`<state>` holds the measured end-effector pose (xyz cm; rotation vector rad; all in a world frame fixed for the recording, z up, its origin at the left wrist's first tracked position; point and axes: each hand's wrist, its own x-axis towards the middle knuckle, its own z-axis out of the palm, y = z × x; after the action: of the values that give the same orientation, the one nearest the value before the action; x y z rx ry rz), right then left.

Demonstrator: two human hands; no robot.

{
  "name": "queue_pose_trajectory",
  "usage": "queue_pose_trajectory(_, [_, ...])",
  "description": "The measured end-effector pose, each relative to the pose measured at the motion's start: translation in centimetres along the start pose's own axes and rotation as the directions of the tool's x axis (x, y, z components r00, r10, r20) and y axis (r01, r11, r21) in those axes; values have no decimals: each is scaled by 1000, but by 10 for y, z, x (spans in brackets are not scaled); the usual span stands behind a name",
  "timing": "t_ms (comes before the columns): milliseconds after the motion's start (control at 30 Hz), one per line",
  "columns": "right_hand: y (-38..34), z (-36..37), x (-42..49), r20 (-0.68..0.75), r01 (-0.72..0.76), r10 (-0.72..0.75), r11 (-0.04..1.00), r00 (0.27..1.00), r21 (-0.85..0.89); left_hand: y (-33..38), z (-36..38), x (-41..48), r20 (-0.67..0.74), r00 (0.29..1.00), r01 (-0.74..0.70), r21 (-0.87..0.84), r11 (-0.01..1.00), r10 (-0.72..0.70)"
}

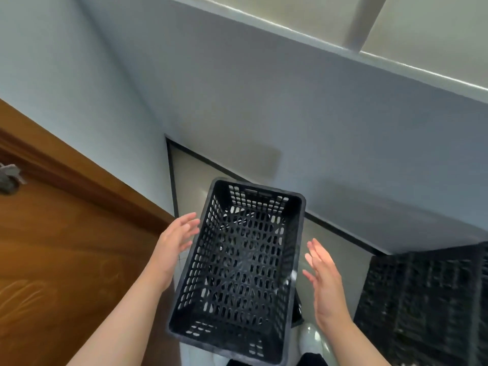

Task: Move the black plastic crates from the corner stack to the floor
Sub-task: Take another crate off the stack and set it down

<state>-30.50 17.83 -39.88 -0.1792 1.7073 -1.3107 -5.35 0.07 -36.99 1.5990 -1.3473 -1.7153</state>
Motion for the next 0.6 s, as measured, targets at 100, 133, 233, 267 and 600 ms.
queue_pose_trajectory(100, [30,-2,22,-26,-22,21,999,999,-34,-33,-7,26,-27,998,48,-12,999,-49])
queue_pose_trajectory(133, [39,-4,27,-35,-30,28,999,999,-43,-44,-9,34,-39,997,62,-14,998,-63])
queue_pose_trajectory(233, [63,-9,43,-58,-61,57,995,997,-73,-76,-14,55,-70,991,111,-3,994,-111])
queue_pose_trajectory(267, [71,-11,48,-60,-74,69,994,996,-85,-86,-15,61,-78,989,130,1,992,-129])
queue_pose_trajectory(600, [125,-13,86,-59,-174,168,978,984,-115,-153,-28,110,-21,968,249,30,968,-249])
